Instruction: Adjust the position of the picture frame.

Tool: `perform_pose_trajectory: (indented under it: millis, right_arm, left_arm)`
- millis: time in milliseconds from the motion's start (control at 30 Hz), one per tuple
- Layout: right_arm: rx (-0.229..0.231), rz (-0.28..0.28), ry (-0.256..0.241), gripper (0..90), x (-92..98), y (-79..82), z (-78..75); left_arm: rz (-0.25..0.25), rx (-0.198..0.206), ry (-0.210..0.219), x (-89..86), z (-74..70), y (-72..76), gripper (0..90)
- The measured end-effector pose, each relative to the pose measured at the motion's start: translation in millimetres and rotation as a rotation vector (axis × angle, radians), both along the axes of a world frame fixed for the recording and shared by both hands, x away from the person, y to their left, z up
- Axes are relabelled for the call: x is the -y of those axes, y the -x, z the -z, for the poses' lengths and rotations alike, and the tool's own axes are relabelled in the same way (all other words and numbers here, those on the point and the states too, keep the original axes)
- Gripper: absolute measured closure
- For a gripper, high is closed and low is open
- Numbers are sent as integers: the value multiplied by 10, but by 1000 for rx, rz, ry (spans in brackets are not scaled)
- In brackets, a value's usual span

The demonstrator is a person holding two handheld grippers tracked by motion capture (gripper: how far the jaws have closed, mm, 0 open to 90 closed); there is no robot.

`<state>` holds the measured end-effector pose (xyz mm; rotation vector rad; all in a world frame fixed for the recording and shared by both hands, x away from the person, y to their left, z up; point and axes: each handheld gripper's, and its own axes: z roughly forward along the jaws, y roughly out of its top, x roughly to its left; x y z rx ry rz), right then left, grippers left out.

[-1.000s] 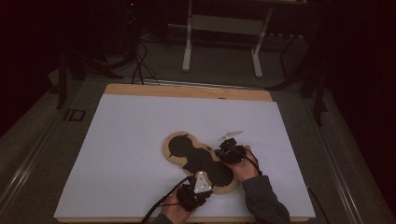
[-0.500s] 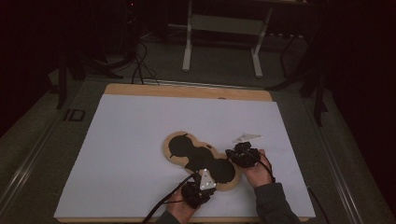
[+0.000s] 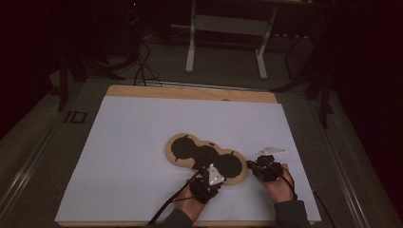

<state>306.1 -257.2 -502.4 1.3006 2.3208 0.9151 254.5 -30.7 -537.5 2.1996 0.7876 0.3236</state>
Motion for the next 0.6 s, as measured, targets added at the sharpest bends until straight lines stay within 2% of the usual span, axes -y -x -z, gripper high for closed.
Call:
perform_pose_trajectory:
  millis: [200, 300, 433, 600]
  right_arm:
    - [-17, 5, -6, 900, 34, 38, 71]
    - [-22, 10, -7, 900, 33, 60, 116]
    - [-34, 6, -7, 900, 41, 92, 128]
    - [-54, 18, -7, 900, 50, 110, 172]
  left_arm:
    - [-35, 1, 7, 14, -17, -104, 900]
    - [-31, 0, 11, -16, -26, -122, 900]
    - [-37, 8, 14, -138, -65, -107, 900]
    - [-77, 21, 28, -367, -113, -96, 900]
